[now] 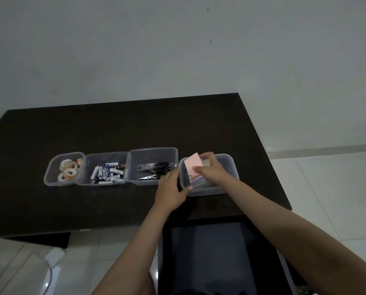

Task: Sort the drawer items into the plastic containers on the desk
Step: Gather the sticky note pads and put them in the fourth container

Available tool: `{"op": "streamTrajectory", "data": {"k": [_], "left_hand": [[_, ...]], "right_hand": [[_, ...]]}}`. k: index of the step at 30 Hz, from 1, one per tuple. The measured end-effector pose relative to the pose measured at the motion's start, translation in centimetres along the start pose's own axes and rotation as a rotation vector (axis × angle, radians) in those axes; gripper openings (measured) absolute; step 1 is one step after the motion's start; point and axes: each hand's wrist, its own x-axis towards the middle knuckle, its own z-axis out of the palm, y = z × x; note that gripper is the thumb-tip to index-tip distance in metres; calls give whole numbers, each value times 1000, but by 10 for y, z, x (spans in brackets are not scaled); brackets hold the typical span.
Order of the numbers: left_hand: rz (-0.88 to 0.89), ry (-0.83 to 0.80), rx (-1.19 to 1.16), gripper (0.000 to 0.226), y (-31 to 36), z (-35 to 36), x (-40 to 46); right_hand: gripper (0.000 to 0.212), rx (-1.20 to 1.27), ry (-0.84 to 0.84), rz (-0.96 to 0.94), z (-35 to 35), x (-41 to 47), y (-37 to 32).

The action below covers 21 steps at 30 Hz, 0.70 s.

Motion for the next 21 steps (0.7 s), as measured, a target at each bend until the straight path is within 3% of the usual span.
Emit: {"op": "streamTrajectory", "data": {"k": [7,11,17,21], "left_hand": [[26,36,-15,59,-6,3,7],[29,47,-9,62,-9,5,7],[-7,32,9,67,-10,7,6],[-23,19,11,66,-9,6,6]], "right_hand": [[60,-326,-182,114,8,14,-1],[69,-590,-168,76,12,13,1],[93,-403,0,99,6,10,9],[49,-456,8,58,3,8,10]]}}
